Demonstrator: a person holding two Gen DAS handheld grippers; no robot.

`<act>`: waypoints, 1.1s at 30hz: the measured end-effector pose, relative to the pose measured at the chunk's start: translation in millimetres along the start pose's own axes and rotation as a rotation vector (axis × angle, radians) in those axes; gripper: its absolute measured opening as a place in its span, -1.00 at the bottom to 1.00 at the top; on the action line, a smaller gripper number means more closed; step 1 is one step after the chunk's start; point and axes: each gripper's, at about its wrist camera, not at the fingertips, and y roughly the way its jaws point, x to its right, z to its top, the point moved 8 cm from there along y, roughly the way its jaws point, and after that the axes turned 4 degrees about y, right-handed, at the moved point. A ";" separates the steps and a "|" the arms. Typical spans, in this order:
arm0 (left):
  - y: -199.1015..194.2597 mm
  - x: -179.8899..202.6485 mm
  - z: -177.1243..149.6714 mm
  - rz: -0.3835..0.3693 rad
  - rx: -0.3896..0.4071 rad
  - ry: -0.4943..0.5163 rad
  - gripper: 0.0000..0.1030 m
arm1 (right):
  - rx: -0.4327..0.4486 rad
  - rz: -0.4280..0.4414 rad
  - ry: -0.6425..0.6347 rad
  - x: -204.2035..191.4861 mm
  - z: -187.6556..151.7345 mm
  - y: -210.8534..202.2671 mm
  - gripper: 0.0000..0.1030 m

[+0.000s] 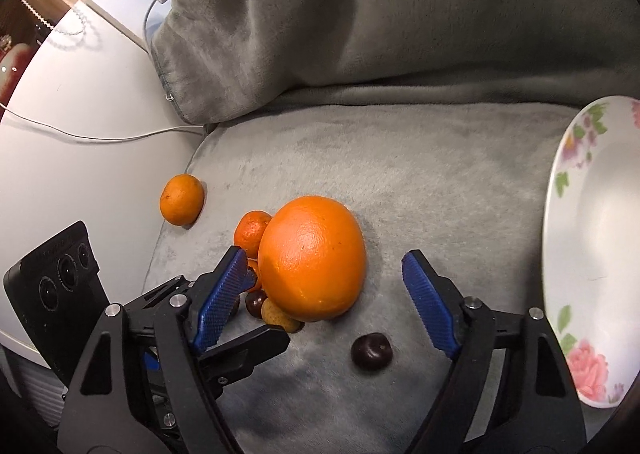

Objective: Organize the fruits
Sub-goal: 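Close the right gripper around the large orange and lift it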

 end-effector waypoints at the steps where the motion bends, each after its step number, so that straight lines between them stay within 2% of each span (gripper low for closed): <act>1: 0.8 0.4 0.6 -0.002 -0.002 -0.001 0.18 | -0.006 0.008 0.003 -0.7 -0.4 0.9 0.55; 4: 2.3 -0.8 1.1 -0.011 -0.011 -0.006 0.09 | -0.016 0.016 0.010 -2.3 -0.8 3.3 0.50; 13: 8.8 -1.8 6.0 -0.019 -0.017 -0.018 0.06 | -0.040 0.033 0.022 -5.4 -3.0 11.9 0.30; 33: 2.3 8.7 8.1 -0.014 0.013 0.003 0.06 | -0.004 0.030 0.048 -5.6 -6.1 0.8 0.26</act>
